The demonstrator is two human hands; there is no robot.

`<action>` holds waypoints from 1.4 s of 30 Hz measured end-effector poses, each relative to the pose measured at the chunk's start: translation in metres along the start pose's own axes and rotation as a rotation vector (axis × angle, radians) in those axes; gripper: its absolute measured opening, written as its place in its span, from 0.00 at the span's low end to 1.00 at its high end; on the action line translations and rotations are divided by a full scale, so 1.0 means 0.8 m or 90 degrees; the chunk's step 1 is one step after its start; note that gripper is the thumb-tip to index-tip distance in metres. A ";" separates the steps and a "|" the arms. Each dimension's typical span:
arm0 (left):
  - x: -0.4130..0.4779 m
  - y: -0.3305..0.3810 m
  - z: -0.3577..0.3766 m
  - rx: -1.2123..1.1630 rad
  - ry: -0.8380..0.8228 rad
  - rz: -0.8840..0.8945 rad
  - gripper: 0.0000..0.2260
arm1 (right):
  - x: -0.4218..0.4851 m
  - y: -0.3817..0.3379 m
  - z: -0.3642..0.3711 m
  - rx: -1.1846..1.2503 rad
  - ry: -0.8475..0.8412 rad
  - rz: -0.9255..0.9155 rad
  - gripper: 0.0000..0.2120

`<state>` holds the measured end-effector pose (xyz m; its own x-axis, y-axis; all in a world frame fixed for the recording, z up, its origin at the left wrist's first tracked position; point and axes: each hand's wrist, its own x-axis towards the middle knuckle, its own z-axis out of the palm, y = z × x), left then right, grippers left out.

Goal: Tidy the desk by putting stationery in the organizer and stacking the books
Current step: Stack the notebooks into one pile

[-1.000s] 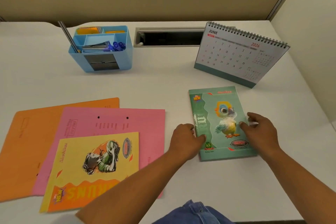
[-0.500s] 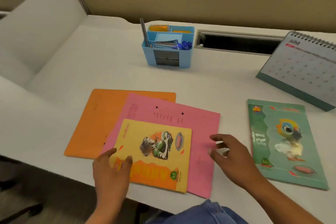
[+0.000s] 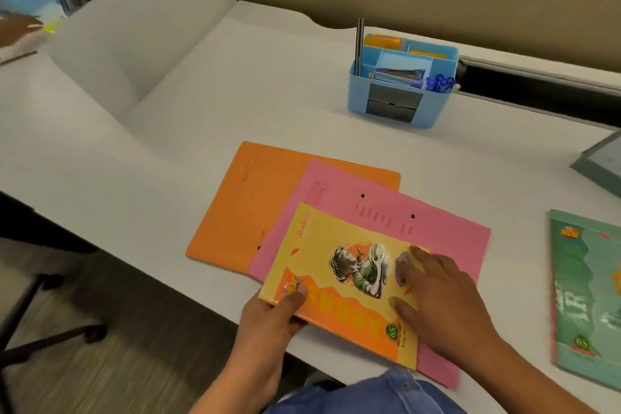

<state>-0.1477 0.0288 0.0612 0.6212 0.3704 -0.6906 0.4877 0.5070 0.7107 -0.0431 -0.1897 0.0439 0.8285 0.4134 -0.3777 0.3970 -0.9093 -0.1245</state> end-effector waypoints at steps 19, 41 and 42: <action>0.003 -0.027 0.294 0.250 -0.400 0.085 0.09 | -0.121 0.237 -0.025 0.768 0.419 0.489 0.11; 0.020 -0.127 0.421 0.626 -0.372 0.267 0.08 | -0.125 0.354 0.043 0.493 0.357 0.526 0.20; 0.019 -0.128 0.422 0.630 -0.368 0.272 0.08 | -0.124 0.355 0.045 0.489 0.355 0.525 0.20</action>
<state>0.0190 -0.2798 0.0230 0.9036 -0.1658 -0.3950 0.2776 -0.4755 0.8347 -0.0268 -0.4911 0.0127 0.8484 -0.4969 -0.1823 -0.4945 -0.6214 -0.6077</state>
